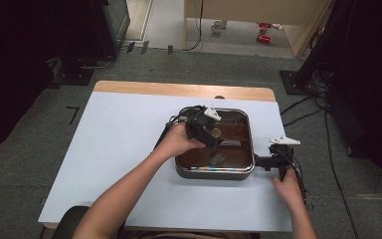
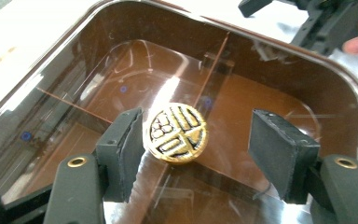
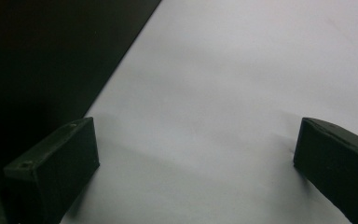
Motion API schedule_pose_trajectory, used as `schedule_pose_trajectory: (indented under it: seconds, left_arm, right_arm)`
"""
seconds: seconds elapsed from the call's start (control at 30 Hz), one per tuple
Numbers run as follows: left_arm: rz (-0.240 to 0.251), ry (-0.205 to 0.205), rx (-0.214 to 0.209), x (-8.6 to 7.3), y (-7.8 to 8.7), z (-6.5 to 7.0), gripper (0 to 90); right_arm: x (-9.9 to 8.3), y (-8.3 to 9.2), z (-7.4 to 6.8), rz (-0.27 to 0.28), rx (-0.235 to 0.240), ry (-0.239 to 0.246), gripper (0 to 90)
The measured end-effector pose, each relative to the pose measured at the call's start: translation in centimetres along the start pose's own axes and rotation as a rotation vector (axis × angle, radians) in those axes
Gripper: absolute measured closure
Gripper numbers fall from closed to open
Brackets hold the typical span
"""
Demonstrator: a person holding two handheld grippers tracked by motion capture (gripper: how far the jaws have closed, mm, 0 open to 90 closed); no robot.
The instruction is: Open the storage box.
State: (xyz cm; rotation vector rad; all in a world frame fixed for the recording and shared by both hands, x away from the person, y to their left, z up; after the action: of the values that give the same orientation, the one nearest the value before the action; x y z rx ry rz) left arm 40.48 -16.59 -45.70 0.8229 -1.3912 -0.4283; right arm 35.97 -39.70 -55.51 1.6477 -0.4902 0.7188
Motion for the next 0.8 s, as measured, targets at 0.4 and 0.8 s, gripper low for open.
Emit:
schedule_pose_trajectory:
  seconds: [0.4,0.8]
  left_arm:
    - [0.007,0.040,-0.018,-0.8,-1.3,-1.1,55.1]
    - [-0.008,0.058,-0.051,-0.3,-0.6,-1.1,59.0]
  right_arm:
    - [0.0,0.0,0.0,-0.001,0.000,0.000,0.0]
    - [0.0,0.0,0.0,-0.002,0.000,0.000,0.0]
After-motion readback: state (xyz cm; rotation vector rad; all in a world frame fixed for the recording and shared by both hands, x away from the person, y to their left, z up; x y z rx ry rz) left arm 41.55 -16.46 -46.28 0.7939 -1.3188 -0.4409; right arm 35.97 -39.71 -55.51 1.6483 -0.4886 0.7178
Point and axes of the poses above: each handheld gripper's, and its own axes: y roughly backward along the jaws, x roughly out of its top, z roughly to its right, the point moved 7 cm from there along -y, roughly forward along the jaws, and after that the axes turned 6 degrees about -y, right-handed, at the moved point
